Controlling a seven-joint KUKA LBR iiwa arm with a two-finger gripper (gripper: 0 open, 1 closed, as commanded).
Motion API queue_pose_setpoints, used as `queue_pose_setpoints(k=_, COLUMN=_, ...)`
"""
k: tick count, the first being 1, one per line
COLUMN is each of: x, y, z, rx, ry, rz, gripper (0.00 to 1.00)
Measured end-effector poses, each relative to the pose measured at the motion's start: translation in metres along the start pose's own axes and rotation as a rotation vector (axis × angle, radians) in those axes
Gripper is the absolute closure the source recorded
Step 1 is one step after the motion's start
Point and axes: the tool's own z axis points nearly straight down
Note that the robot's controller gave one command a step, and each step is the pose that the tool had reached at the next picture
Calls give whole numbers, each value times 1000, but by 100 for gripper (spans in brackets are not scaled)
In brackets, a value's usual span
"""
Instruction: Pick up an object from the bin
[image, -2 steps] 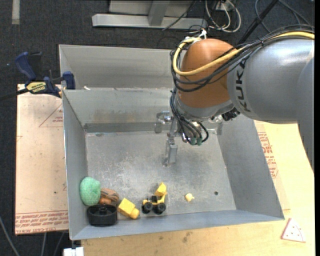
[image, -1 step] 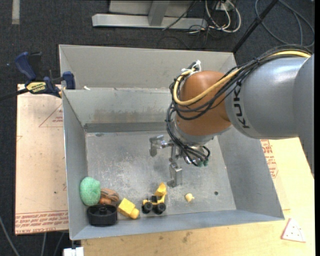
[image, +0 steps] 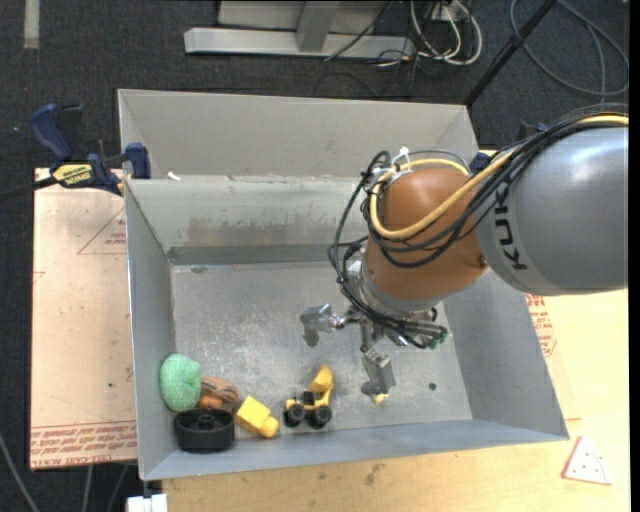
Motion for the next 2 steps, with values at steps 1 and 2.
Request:
queue_pose_setpoints(k=1, x=5, y=41, z=8, rx=1, ry=-3, rz=-87, gripper=0)
queue_pose_setpoints(k=2, x=3, y=51, z=41, rx=2, ry=-2, rz=-318, gripper=0)
